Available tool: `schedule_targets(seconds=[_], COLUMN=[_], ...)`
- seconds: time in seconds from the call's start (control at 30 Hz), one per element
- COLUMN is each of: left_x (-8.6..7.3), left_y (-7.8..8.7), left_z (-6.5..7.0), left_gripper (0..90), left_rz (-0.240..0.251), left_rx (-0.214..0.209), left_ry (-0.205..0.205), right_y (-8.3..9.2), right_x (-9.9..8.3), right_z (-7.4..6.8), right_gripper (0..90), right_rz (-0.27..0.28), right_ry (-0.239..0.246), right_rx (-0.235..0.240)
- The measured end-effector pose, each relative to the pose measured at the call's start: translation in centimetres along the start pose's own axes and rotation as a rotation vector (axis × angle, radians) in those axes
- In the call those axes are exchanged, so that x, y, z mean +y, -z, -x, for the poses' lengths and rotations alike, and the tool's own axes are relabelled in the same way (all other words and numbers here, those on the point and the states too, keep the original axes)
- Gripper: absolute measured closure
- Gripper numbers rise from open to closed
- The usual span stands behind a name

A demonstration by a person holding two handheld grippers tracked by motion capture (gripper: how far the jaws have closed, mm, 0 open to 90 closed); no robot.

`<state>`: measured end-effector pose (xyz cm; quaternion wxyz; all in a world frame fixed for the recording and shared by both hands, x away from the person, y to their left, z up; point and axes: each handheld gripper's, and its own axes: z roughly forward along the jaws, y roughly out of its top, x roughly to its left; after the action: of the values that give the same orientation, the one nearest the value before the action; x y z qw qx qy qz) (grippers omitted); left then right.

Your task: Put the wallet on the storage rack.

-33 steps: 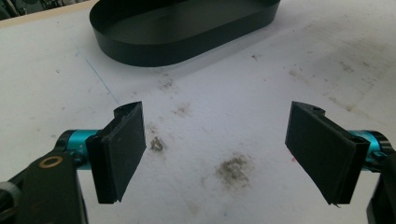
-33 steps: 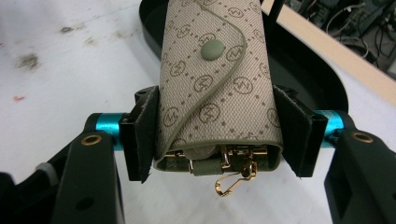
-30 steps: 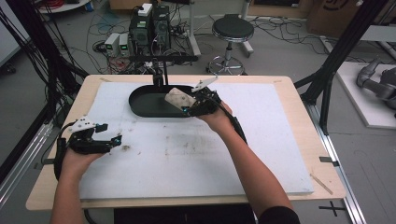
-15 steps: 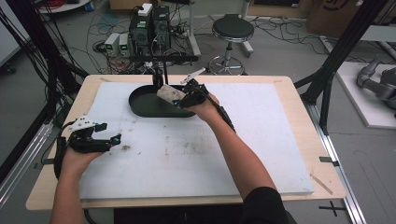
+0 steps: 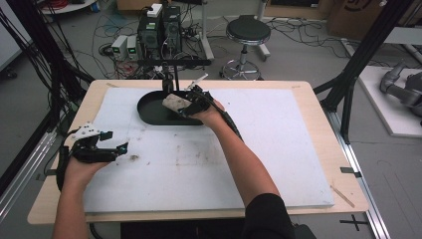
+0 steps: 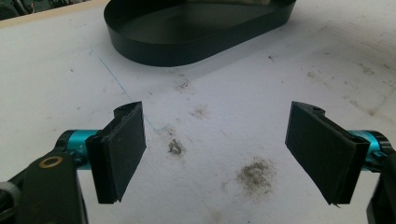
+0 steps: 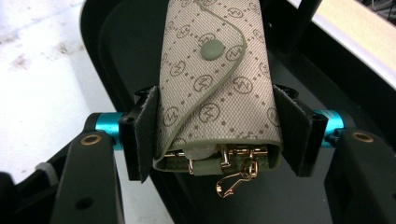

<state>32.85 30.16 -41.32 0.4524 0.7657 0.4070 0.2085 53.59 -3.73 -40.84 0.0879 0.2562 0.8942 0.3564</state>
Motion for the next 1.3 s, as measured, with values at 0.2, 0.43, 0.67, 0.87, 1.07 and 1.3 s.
schedule_targets(seconds=[0.2, 0.43, 0.67, 0.87, 1.07, 1.3], left_x=[0.0, 0.0, -0.1, 0.1, 0.3, 0.7], left_y=[-0.1, -0.2, -0.2, -0.2, -0.2, -0.4], left_z=[0.1, 0.1, 0.1, 0.2, 0.5, 0.9], left_gripper=[20.2, 20.2, 20.2, 20.2, 20.2, 20.2], left_rz=[-0.003, -0.007, -0.009, -0.003, 0.006, 0.037], left_rx=[-0.003, -0.002, -0.003, -0.008, -0.017, -0.026], left_ry=[-0.005, -0.005, -0.004, -0.009, -0.012, -0.013], right_y=[-0.6, -0.9, 0.0, 2.5, 5.6, 9.9], right_x=[-0.4, -0.7, -0.6, -0.3, -1.6, -4.1], right_z=[0.6, 0.8, 1.0, 0.8, 0.5, 0.4], right_gripper=[37.6, 35.3, 26.7, 22.0, 22.0, 21.3], right_rz=[-0.019, -0.031, -0.028, -0.026, 0.013, 0.069], right_ry=[-0.027, -0.039, -0.065, -0.054, -0.05, -0.075], right_rx=[-0.002, -0.022, -0.057, -0.082, -0.105, -0.141])
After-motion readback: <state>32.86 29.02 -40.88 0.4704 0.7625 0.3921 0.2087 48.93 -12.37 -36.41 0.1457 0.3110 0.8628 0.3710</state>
